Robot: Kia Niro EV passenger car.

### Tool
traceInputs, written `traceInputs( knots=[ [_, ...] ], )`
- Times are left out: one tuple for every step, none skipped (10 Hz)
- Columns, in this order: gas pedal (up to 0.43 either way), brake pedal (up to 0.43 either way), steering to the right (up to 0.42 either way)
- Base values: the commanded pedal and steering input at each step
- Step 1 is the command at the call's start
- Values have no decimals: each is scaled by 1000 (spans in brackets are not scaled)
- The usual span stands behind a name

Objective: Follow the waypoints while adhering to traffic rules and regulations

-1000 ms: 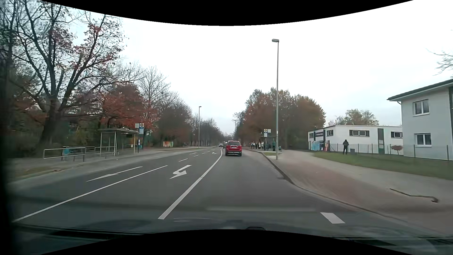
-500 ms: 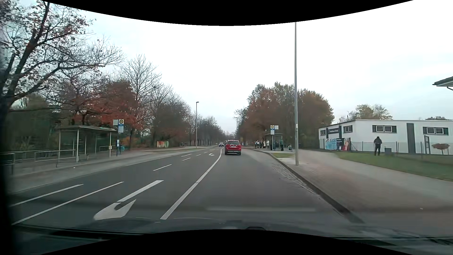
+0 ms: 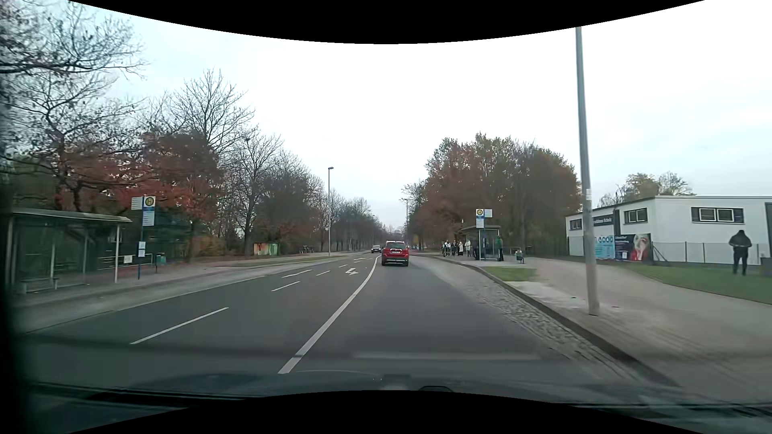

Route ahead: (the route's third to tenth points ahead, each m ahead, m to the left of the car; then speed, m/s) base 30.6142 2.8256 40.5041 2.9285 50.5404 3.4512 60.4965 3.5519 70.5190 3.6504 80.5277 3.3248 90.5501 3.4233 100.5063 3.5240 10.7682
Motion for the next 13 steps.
traceInputs(
  knots=[
    [157, 0, -9],
    [157, 0, -12],
    [157, 0, -14],
    [150, 0, -15],
    [150, 0, -15],
    [150, 0, -15],
    [150, 0, -15],
    [150, 0, -15],
    [150, 0, -15],
    [150, 0, -15],
    [150, 0, -12],
    [150, 0, -11],
    [150, 0, -11]
  ],
)
